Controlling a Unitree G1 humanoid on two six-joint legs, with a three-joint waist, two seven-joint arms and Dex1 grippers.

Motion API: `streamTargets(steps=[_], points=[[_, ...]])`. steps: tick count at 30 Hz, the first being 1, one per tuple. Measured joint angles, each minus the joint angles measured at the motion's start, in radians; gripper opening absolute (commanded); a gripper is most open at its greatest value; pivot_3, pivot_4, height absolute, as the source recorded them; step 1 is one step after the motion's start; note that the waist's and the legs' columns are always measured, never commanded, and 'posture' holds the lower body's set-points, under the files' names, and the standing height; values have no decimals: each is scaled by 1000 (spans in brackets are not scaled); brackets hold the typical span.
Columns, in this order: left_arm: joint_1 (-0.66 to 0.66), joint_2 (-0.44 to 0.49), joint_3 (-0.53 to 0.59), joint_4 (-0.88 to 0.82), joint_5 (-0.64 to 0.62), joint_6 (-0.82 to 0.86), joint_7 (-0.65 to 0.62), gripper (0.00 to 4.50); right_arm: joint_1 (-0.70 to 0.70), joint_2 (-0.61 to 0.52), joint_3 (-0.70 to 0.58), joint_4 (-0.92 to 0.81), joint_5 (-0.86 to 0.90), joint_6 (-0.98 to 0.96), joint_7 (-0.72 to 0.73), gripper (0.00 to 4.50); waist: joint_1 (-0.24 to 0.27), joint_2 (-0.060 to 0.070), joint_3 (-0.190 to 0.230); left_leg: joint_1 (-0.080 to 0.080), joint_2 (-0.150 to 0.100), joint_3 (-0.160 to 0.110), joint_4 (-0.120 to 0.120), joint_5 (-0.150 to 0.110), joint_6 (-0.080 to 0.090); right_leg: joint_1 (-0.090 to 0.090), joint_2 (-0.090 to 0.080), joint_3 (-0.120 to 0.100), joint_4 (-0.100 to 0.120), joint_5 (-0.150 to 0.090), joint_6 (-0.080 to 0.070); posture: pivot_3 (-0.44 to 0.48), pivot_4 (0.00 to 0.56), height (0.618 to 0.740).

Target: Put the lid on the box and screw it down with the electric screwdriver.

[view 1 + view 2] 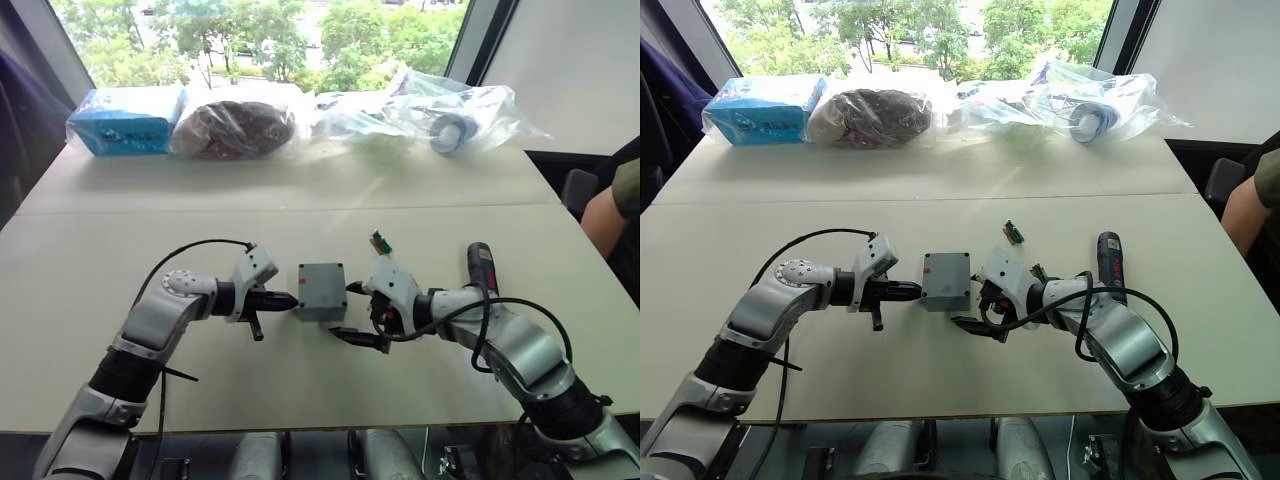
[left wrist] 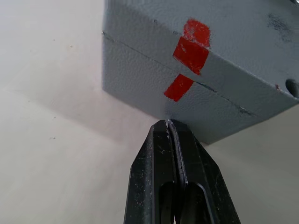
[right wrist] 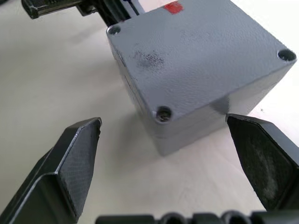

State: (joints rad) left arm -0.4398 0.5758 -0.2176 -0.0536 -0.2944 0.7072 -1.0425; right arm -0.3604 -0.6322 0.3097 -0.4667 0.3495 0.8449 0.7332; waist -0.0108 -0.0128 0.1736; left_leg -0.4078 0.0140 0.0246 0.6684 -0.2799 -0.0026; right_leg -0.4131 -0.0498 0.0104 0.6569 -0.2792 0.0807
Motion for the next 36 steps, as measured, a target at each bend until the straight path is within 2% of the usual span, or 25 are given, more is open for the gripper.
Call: streamTargets(steps=[7, 11, 15, 17, 25, 26, 29, 36], points=[[-8, 7, 1, -1, -2, 0, -1, 0, 24, -8, -31, -35, 17, 25, -2, 4454, 2, 0, 0, 0, 0, 0, 0, 0, 0, 0, 0, 0, 0, 0, 0, 0, 150, 740], [-35, 72, 29, 1, -16, 4, -31, 0, 79, -50, -196, -153, 95, 107, -16, 4454, 1, 0, 0, 0, 0, 0, 0, 0, 0, 0, 0, 0, 0, 0, 0, 0, 150, 740], [-105, 108, 81, -32, -78, 37, -69, 0, 108, 25, -422, -205, 175, 154, -112, 4454, 2, 0, 0, 1, 0, -1, 0, 0, 0, 1, 0, 0, 1, 0, 0, 0, 150, 740], [-130, 116, 88, -62, -113, 58, -88, 0, 148, 21, -463, -202, 163, 151, -153, 4454, 3, 0, 0, 0, 0, 0, 0, 0, 0, 1, 0, 0, 0, 0, 0, 0, 150, 740], [-209, 119, -6, -155, -125, 44, -141, 0, 274, 36, -456, -74, 55, 56, -254, 4454, -2, 0, 0, 1, -1, 1, 0, 0, 0, 1, 1, 2, 1, 0, 0, 0, 150, 740], [-213, 119, -14, -153, -122, 40, -144, 0, 280, 37, -450, -67, 45, 39, -257, 4014, -5, 0, 0, 1, 0, 1, 0, 0, 0, 0, 2, 2, 1, 0, 0, 0, 150, 740], [-231, 105, -25, -141, -119, 22, -144, 0, 276, 49, -435, -38, 25, -2, -268, 3119, -3, 0, 0, 1, 1, 1, 0, 0, 0, 0, 3, 2, 2, 0, 0, 0, 150, 740], [-241, 96, -26, -95, -107, 4, -143, 0, 274, 68, -415, 44, 1, -65, -277, 3119, -1, 0, 0, 1, 1, 1, 0, 0, 0, 0, 3, 2, 2, 0, 0, 0, 150, 740]])
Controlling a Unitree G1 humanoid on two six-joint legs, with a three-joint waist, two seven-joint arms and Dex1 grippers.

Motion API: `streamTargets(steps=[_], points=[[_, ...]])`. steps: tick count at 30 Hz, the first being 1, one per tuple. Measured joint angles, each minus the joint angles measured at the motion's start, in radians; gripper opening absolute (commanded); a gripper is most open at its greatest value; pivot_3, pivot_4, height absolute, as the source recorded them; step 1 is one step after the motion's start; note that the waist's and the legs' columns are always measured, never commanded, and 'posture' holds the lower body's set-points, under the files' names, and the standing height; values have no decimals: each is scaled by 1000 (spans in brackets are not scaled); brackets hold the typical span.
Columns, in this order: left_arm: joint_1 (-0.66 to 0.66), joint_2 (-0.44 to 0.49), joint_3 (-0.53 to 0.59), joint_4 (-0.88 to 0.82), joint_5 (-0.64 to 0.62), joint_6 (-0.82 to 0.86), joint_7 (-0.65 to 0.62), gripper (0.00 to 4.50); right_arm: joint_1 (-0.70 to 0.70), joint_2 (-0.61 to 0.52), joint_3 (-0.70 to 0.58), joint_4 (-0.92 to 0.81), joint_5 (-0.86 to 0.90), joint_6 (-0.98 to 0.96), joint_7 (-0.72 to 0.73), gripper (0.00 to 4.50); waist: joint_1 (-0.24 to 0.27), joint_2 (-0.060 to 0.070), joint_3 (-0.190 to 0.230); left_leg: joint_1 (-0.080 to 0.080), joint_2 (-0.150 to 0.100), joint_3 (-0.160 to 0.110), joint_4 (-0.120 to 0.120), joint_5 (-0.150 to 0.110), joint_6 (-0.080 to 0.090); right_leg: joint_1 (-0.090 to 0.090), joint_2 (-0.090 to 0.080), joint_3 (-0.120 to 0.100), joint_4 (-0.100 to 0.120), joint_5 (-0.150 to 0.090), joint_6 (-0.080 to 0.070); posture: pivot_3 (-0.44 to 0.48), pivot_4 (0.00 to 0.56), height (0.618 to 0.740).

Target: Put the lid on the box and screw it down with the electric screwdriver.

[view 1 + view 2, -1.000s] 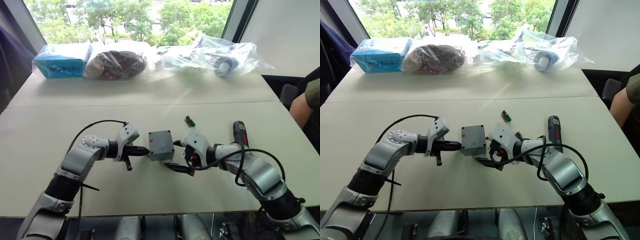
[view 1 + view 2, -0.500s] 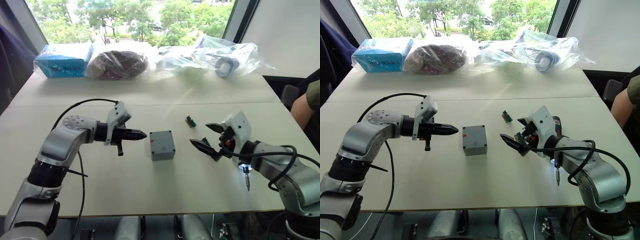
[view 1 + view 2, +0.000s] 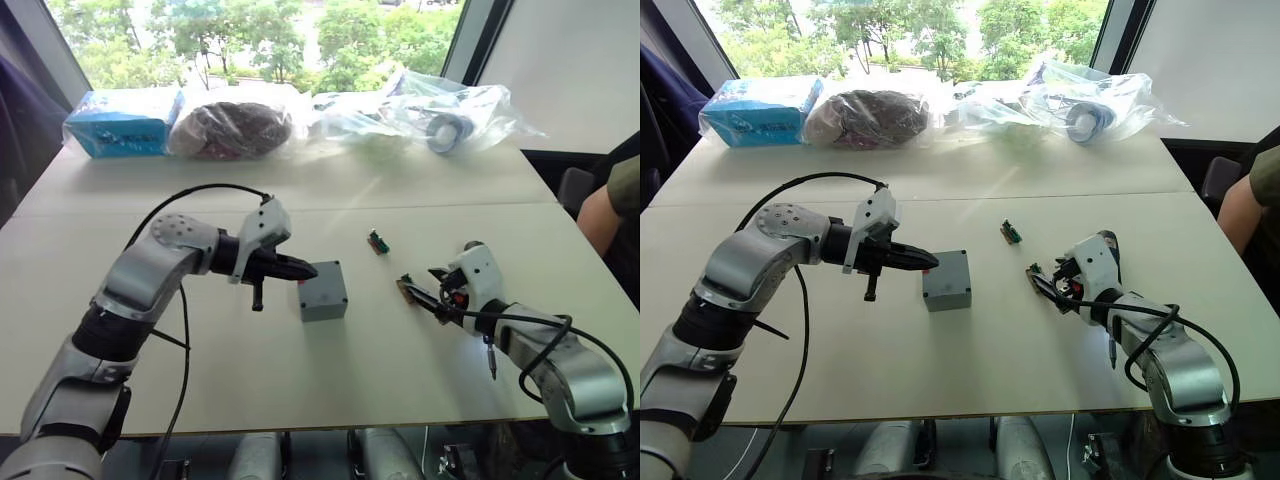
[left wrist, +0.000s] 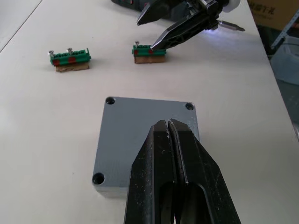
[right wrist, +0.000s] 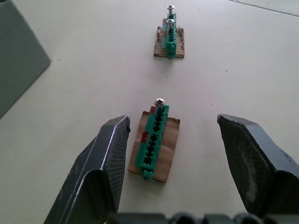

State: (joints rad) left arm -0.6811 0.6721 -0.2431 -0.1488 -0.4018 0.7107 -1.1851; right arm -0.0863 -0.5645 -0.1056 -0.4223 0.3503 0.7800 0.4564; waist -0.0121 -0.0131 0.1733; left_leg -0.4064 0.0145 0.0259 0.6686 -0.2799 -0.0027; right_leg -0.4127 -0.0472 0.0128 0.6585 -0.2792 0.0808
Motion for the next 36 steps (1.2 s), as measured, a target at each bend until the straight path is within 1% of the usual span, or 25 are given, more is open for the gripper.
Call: streamTargets(steps=[7, 14, 15, 17, 21, 22, 36], points=[[1, -15, 1, 10, -4, 6, 16, 0, -40, 15, 20, 55, -15, -44, 0, 3119, 0, 0, 0, 0, 0, 0, 0, 0, 0, 0, 0, 0, 0, 0, 0, 0, 150, 740], [7, -24, 16, 12, -24, 26, 37, 0, -48, 22, 33, 66, -22, -54, 2, 3119, 0, 0, 0, 0, 0, 0, 0, 0, 0, 0, 0, 0, 0, 0, 0, 0, 150, 740], [8, -24, 20, 12, -24, 26, 38, 0, -49, 28, 39, 68, -22, -56, 2, 2605, 0, 0, 0, 0, 0, 0, 0, 0, 0, 0, 0, 0, 0, 0, 0, 0, 150, 740], [10, -23, 21, 11, -24, 27, 40, 0, -52, 36, 51, 75, -24, -60, 2, 1964, 0, 0, 0, 0, 0, 0, 0, 0, 0, 0, 0, 0, 0, 0, 0, 0, 150, 740], [18, -23, 21, 11, -24, 28, 46, 0, -60, 39, 58, 78, -30, -69, 0, 334, 0, 0, 0, 0, 0, 0, 0, 0, 0, 0, 0, 0, 0, 0, 0, 0, 150, 740], [21, -23, 21, 12, -23, 27, 47, 0, -62, 43, 58, 80, -31, -71, -1, 87, 0, 0, 0, 0, 0, 0, 0, 0, 0, 0, 0, 0, 0, 0, 0, 0, 150, 740], [41, -19, 21, 22, -22, 20, 47, 0, -62, 52, 63, 83, -34, -73, 0, 87, 0, 0, 0, 0, 0, 0, 0, 0, 0, 0, 0, 0, 1, 0, 0, 0, 150, 740]])
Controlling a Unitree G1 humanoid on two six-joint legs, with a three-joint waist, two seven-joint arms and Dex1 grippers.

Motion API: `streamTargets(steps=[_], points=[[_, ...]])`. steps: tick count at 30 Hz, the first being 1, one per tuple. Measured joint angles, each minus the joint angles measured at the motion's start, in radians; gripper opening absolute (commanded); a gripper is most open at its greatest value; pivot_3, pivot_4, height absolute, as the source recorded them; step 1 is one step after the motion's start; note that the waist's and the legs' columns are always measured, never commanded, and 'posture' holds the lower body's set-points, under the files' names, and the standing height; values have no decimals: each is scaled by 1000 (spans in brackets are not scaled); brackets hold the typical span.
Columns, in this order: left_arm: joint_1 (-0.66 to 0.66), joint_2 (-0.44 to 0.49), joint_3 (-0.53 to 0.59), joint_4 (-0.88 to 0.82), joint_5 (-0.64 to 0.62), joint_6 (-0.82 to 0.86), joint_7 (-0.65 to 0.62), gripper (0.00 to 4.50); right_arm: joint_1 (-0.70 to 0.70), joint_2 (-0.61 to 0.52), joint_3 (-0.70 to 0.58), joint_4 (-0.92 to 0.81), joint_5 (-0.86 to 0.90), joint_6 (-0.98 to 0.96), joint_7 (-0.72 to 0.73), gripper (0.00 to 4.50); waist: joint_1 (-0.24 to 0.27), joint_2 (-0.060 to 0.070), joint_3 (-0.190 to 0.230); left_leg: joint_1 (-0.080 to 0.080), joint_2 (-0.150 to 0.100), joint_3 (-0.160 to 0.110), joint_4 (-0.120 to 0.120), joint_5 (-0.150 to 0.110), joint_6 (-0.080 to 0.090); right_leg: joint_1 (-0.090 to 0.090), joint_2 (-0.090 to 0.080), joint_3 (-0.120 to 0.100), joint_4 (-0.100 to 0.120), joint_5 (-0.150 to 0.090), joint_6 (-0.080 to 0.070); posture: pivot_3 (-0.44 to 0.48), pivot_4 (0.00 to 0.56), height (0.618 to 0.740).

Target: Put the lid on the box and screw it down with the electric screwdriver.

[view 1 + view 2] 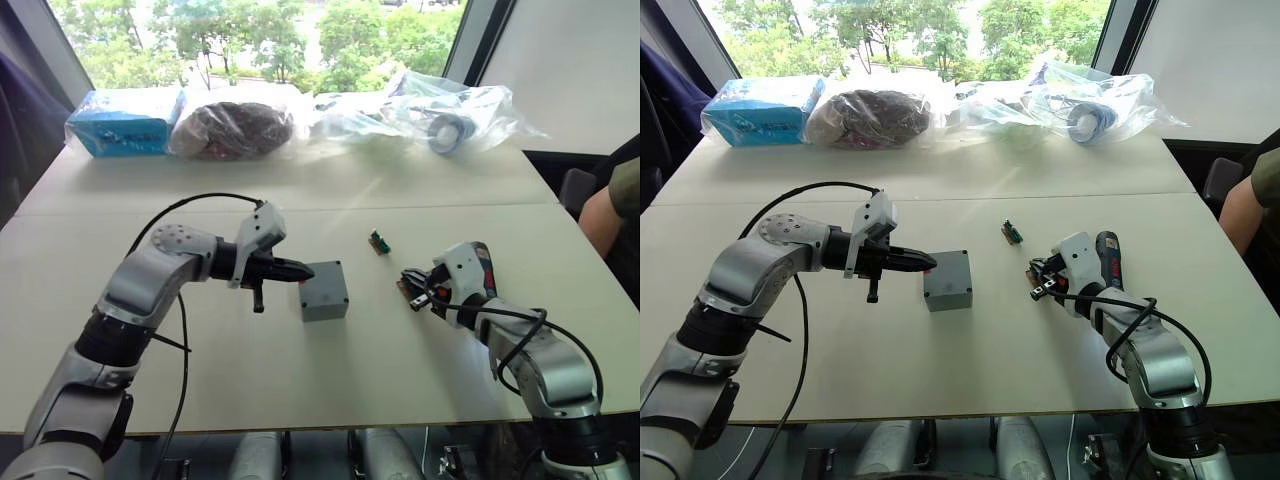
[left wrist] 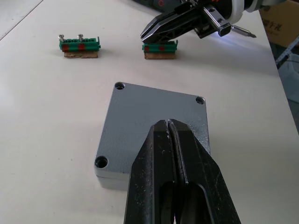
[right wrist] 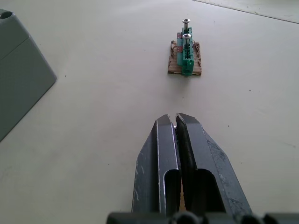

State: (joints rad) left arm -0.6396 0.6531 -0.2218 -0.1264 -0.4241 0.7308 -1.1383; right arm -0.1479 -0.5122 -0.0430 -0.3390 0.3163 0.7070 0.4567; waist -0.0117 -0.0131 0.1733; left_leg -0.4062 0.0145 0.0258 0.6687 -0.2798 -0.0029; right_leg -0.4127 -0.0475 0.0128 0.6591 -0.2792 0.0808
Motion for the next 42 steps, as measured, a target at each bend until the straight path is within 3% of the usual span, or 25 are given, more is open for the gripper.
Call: streamTargets(steps=[22, 29, 35, 42], points=[[7, 1, 1, 5, 0, 3, 11, 0, -84, -15, -50, -106, 74, 93, 4, 87, -1, 0, 0, 0, 0, 0, 0, 0, 0, 0, 0, 0, 1, 0, 0, 0, 150, 740], [7, 93, 55, 113, 3, -9, -6, 0, -238, 93, 104, -155, 126, 138, 14, 87, -5, 0, 0, 0, 1, 1, 0, 0, 0, -4, 2, 1, 4, 0, 0, 0, 150, 740], [18, 106, 85, 115, 1, -14, 4, 0, -246, 136, 198, -74, 86, 101, 14, 87, 1, 0, 0, -1, -3, 3, 1, 0, 0, -4, -3, 1, 4, 0, 0, 0, 150, 740], [57, 107, 92, 74, -5, 7, 19, 0, -257, 135, 206, -47, 65, 74, 26, 87, -1, 0, 0, -1, -1, 2, 1, 0, 0, -4, -2, 1, 5, 0, 0, 0, 150, 740]])
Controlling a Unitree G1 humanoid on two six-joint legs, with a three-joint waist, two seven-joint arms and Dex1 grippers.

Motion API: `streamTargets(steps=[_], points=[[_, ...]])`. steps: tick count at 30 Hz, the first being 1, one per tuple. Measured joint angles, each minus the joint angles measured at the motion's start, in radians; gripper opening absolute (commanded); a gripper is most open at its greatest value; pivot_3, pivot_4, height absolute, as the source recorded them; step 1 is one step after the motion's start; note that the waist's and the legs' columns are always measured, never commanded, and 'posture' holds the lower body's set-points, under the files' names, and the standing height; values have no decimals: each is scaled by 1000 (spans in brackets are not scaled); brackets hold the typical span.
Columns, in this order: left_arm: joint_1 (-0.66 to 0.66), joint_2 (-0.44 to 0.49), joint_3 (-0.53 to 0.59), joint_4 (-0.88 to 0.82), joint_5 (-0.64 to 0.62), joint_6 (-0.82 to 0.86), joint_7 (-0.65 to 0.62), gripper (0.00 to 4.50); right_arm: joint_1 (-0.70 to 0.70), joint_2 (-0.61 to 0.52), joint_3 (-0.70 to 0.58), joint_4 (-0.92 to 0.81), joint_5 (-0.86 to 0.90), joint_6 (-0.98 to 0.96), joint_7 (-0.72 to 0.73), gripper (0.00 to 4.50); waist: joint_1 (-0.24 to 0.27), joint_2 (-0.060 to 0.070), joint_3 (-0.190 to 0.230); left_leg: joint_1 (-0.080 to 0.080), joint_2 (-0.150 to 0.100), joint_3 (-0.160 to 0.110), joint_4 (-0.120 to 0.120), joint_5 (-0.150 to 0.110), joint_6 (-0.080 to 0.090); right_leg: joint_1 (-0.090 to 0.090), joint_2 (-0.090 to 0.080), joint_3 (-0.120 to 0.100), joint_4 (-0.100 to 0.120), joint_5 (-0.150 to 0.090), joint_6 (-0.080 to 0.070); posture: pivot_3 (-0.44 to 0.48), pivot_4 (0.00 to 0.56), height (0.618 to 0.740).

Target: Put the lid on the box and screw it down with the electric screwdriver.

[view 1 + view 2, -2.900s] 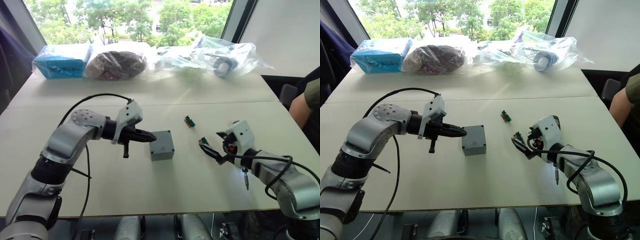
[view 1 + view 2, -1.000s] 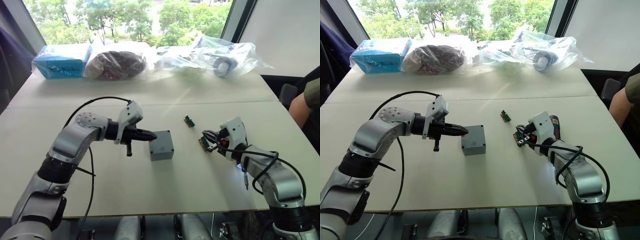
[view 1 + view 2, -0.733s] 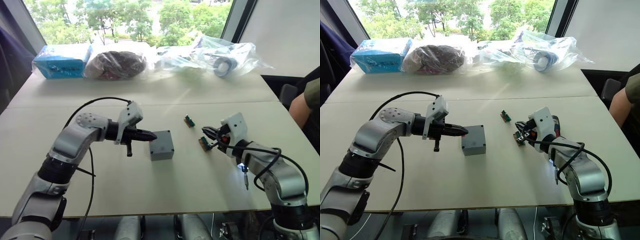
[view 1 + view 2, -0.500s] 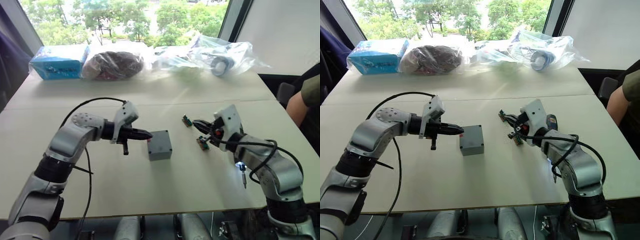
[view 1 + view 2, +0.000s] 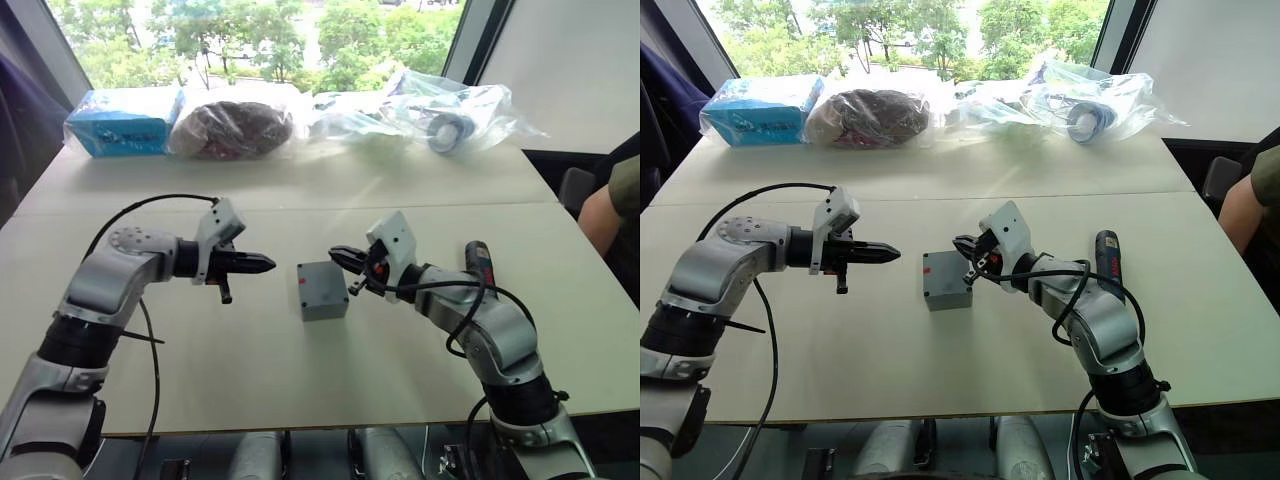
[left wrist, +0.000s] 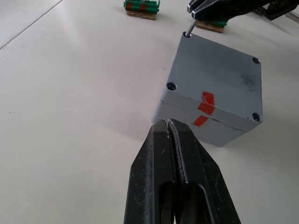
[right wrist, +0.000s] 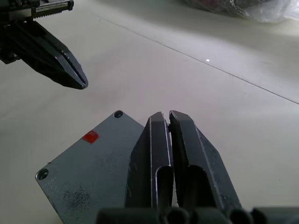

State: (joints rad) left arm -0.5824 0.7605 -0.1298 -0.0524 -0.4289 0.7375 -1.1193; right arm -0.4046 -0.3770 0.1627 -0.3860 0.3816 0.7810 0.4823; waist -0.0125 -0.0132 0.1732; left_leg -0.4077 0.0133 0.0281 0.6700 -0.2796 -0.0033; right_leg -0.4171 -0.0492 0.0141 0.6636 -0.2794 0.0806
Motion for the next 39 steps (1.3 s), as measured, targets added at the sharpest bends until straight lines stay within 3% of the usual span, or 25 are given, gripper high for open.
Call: streamTargets(steps=[39], points=[[-8, -25, 4, -25, -32, 20, 1, 0, 31, -7, -10, 3, -26, -24, 15, 87, -1, 0, 0, 0, 0, 0, 0, 0, 0, 0, 0, 0, 0, 0, 0, 0, 150, 740]])
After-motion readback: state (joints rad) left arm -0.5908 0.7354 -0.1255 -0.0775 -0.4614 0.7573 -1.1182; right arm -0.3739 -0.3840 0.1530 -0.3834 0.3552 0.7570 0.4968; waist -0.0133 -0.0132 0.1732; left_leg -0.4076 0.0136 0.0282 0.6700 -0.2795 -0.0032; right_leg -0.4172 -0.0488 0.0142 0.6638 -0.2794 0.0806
